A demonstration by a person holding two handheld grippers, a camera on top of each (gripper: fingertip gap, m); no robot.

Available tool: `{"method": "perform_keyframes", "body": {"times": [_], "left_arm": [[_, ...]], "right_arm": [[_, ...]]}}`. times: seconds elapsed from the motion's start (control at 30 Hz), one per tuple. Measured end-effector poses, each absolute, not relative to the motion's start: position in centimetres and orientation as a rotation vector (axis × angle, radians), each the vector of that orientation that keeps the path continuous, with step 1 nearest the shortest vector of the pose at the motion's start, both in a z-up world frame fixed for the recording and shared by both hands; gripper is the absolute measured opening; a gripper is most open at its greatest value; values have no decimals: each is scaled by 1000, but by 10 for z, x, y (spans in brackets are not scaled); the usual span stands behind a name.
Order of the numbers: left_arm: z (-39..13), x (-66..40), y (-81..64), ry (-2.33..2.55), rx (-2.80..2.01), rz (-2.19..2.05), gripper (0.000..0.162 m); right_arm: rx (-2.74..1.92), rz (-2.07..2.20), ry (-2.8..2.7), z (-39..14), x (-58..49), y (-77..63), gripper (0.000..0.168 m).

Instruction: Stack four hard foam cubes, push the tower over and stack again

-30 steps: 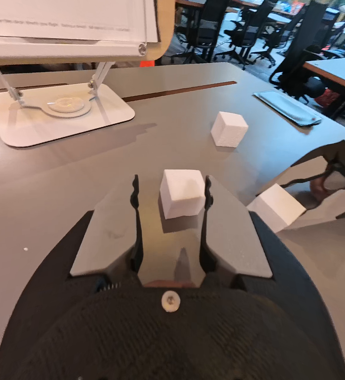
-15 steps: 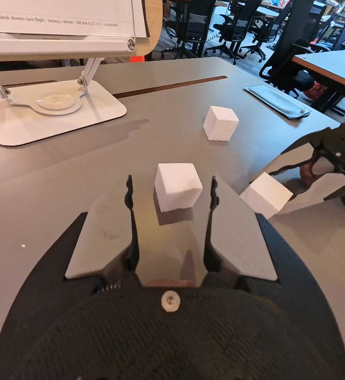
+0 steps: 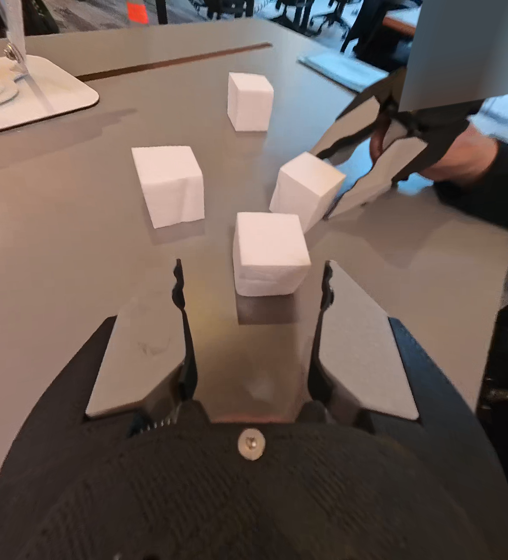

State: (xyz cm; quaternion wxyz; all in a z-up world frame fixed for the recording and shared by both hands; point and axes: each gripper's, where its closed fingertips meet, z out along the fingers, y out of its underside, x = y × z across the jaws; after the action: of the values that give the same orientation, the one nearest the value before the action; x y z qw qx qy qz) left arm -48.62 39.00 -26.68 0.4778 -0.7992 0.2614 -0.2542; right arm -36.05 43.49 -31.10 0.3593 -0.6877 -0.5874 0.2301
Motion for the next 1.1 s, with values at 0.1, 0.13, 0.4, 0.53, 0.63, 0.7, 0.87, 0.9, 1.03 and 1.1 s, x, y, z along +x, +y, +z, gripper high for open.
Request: {"method": "perform_keyframes", "body": {"times": [0.1, 0.13, 0.4, 0.53, 0.63, 0.7, 0.87, 0.9, 1.03, 1.1], "left_arm": [[-281, -475, 388, 713, -1993, -506, 90], [-286, -473, 389, 733, -2010, -469, 90], [-297, -468, 395, 728, -2074, -328, 85], [-303, -467, 397, 736, -2111, -329, 56], [-301, -460, 397, 805, -2083, -368, 55], [-293, -457, 399, 862, -2043, -424, 55], [-236, -437, 405, 1122, -1765, -620, 55], [-223, -430, 405, 1189, -1693, -653, 55], [-198, -405, 417, 1333, -1570, -695, 55], [-197, -394, 431, 1308, -1603, -690, 55]], "right_arm": [[-1782, 569, -1505, -312, -358, 438, 59], [-1788, 563, -1499, -312, -356, 440, 58], [-1781, 583, -1478, -306, -353, 441, 58], [-1777, 571, -1479, -305, -352, 442, 58], [-1773, 575, -1466, -301, -349, 444, 58], [-1769, 593, -1453, -297, -347, 445, 58], [-1766, 632, -1431, -292, -337, 451, 57], [-1764, 639, -1434, -292, -335, 452, 57], [-1749, 683, -1459, -292, -328, 450, 57], [-1734, 725, -1478, -291, -325, 445, 57]]}}
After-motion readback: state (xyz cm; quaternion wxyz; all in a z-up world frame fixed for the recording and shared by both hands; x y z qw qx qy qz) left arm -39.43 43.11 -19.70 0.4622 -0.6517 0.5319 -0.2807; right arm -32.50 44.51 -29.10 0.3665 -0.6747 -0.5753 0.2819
